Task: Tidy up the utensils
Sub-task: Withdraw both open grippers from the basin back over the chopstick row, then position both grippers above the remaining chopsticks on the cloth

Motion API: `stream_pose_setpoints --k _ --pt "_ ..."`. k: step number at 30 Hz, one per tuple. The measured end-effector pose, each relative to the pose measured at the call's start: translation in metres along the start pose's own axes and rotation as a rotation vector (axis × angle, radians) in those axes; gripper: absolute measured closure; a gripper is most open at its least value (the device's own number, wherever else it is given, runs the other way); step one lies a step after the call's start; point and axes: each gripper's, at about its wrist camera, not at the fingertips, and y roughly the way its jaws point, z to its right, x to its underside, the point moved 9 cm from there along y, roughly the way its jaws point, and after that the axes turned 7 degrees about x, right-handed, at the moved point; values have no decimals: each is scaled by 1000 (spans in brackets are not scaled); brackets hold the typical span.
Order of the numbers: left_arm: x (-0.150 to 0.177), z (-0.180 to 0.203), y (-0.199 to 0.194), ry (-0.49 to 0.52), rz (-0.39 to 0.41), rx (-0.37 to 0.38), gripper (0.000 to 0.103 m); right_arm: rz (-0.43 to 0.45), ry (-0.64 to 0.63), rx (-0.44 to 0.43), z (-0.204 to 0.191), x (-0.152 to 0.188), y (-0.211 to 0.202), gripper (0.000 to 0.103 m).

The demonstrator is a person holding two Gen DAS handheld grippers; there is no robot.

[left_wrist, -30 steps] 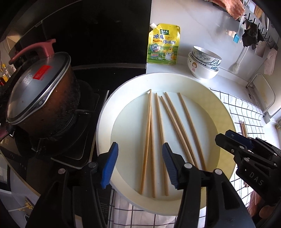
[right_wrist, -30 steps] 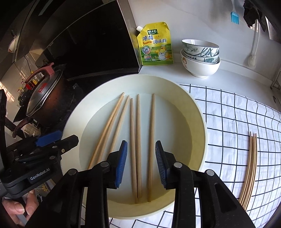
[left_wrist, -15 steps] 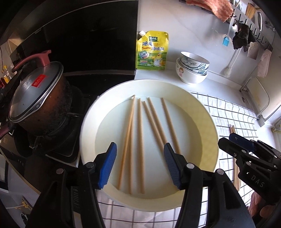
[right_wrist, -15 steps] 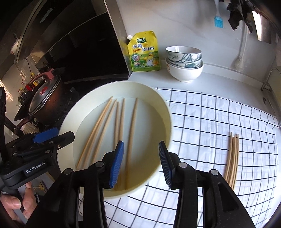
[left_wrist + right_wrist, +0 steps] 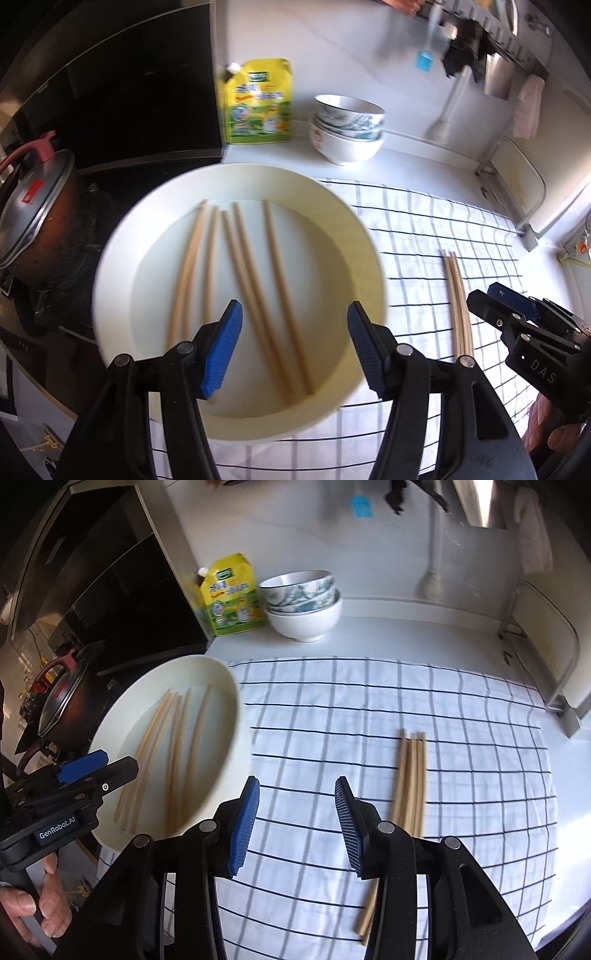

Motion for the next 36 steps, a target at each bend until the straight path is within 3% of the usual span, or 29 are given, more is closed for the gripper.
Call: stream_pose_setpoints --k 11,17,25,36 --pt "13 80 22 78 -35 68 37 -56 89 70 89 34 7 59" --pt "24 111 33 97 -57 98 34 -94 108 99 117 55 16 57" --pt "46 132 57 111 -117 101 34 -127 87 122 131 75 37 54" --pt "67 125 79 92 -167 70 33 -149 46 126 124 87 63 54"
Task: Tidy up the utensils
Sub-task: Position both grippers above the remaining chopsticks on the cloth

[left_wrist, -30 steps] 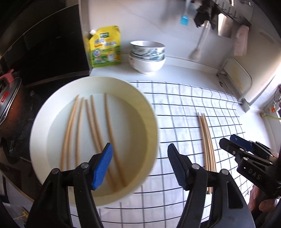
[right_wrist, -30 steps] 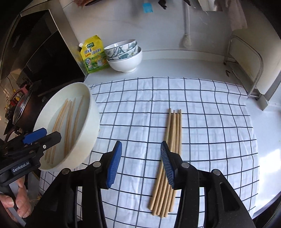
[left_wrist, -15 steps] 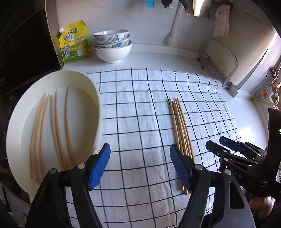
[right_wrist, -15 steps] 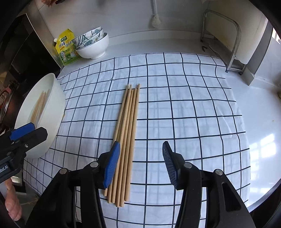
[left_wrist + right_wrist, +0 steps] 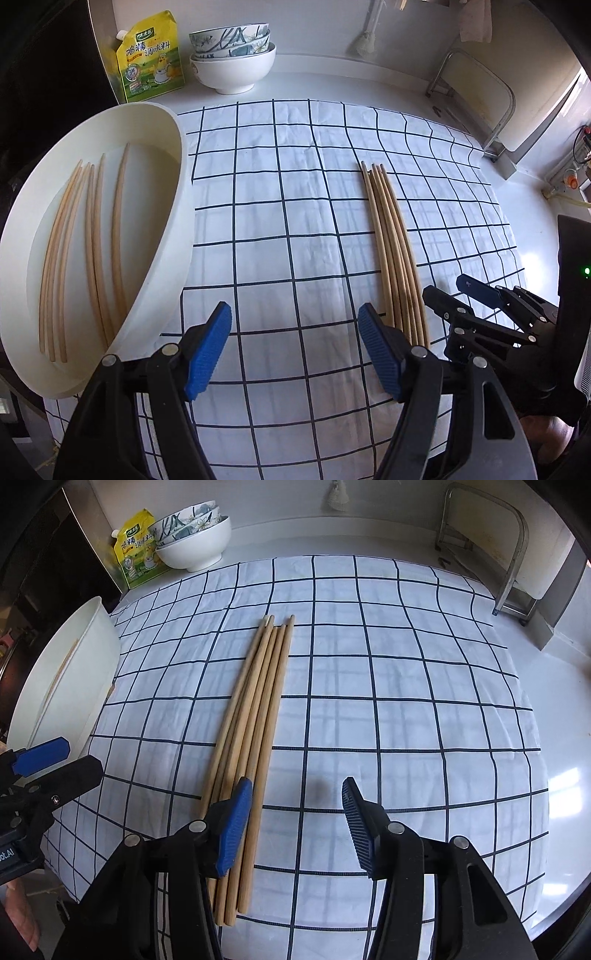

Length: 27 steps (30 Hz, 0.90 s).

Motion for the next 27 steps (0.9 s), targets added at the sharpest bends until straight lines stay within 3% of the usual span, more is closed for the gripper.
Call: stream_pose_setpoints --k 14,27 --pt "5 10 15 7 -23 17 31 1 -55 47 3 2 8 54" --pt "7 35 47 32 -42 41 31 28 23 50 47 9 3 54"
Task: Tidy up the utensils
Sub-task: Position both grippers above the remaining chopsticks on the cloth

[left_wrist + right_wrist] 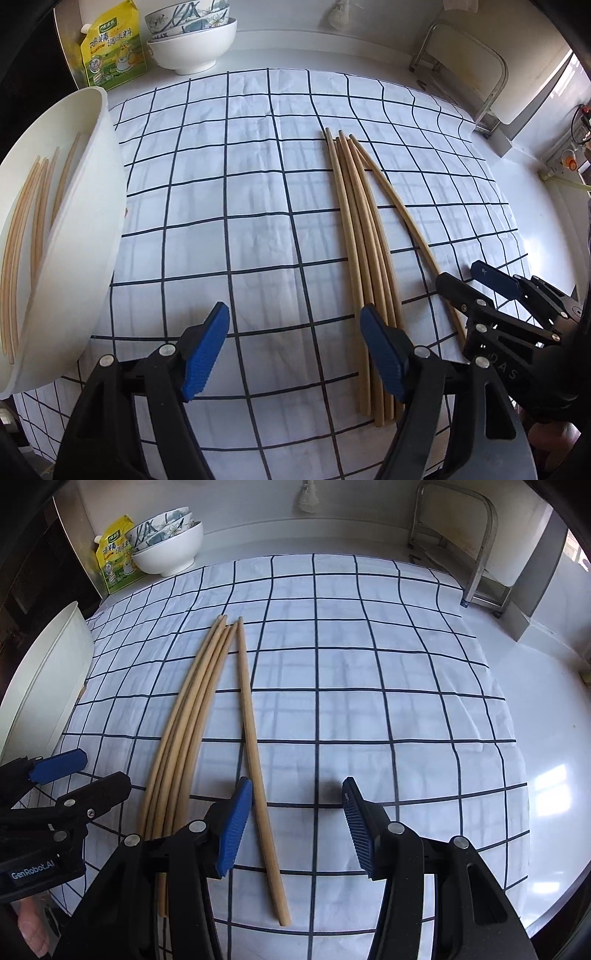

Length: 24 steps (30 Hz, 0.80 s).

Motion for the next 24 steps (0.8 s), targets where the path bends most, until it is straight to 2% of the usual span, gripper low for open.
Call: stream_pose_setpoints --k 8,20,24 --pt "-5 5 13 6 1 -23 31 15 39 -3 21 3 -4 54" --pt "-6 -5 17 31 -1 -88 29 25 30 -21 17 1 -7 54" --pt "-6 -15 15 13 4 -115 29 24 12 -24 12 -2 -5 54"
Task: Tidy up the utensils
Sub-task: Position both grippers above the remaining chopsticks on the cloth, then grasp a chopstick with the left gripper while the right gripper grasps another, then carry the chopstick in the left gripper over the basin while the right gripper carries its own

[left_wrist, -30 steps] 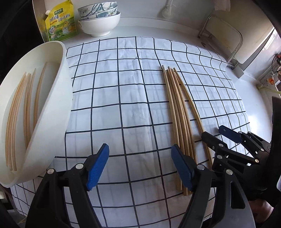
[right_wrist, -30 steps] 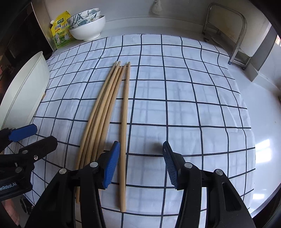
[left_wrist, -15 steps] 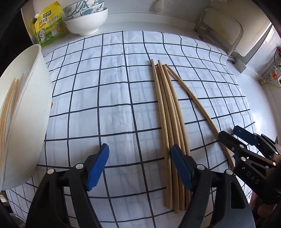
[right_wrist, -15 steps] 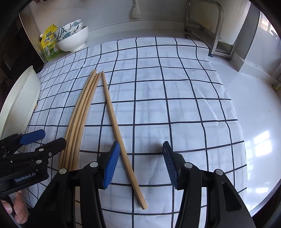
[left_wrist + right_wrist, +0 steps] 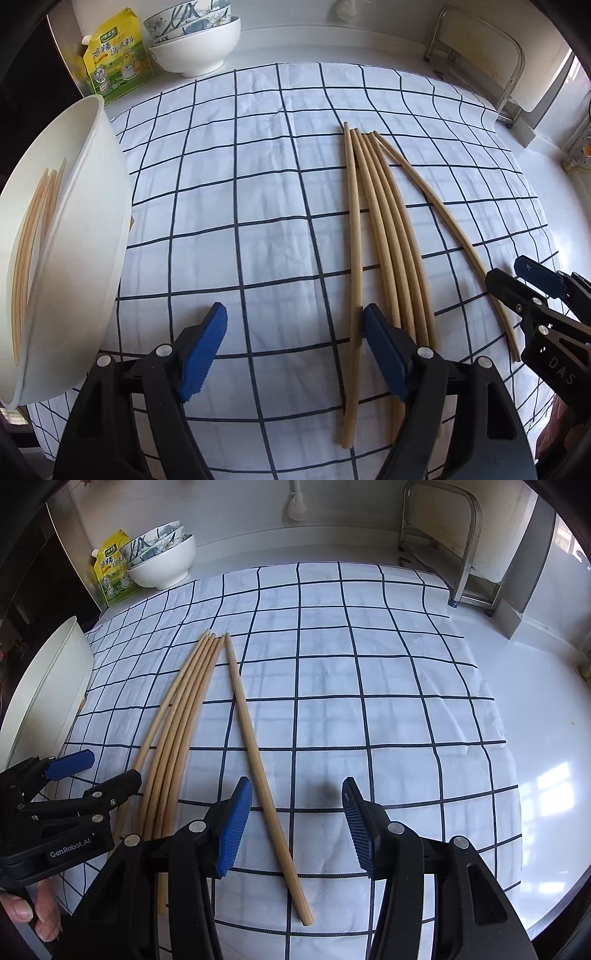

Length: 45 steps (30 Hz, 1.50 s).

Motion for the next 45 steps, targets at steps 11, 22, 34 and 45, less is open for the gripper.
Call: stream_pose_setpoints --k 11,22,34,45 --pt "0 -10 -3 3 7 -9 26 12 -34 9 -9 -9 11 54" --pt "-21 9 6 24 27 8 40 62 -115 47 -18 -17 16 55" --pt "-16 29 2 42 -21 88 96 43 -107 -33 -34 -21 14 97" --pt "-37 -1 -60 16 55 116 96 89 -28 -85 -44 -48 -42 97"
